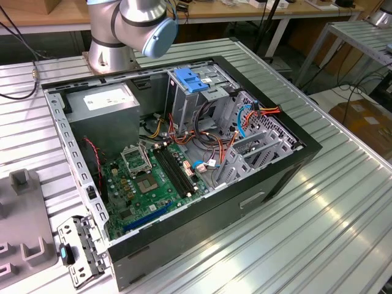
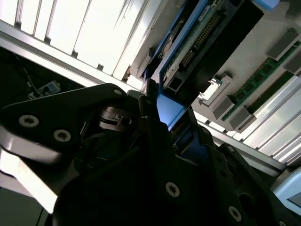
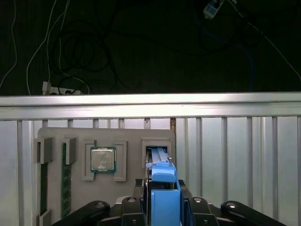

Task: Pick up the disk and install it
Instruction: 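Pick up the disk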

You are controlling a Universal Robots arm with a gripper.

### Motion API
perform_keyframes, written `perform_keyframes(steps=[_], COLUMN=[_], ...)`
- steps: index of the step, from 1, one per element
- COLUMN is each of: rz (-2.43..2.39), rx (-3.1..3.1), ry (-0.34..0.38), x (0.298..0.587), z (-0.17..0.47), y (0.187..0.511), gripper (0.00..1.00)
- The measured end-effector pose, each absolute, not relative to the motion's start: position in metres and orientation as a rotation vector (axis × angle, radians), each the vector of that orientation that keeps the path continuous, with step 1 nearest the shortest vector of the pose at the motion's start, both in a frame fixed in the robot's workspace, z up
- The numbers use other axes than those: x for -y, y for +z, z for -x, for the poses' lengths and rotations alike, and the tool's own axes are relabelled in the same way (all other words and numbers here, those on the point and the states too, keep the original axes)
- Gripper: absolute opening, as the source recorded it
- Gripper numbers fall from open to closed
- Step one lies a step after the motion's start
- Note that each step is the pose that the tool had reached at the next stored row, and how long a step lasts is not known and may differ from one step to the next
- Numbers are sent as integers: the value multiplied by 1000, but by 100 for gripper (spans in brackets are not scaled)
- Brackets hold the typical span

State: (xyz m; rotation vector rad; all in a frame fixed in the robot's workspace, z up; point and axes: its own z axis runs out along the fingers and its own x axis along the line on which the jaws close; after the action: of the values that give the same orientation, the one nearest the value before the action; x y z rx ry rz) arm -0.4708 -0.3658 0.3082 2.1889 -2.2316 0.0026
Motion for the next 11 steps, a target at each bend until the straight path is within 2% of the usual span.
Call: perform_keyframes(steps=[7,8,11], rz=[-2189,-2190,-2190], rx=[2232,2232,2233], ry=[6,8,21], x=[366,366,366], z=[471,471,471], y=[308,308,306], gripper=[38,45,45])
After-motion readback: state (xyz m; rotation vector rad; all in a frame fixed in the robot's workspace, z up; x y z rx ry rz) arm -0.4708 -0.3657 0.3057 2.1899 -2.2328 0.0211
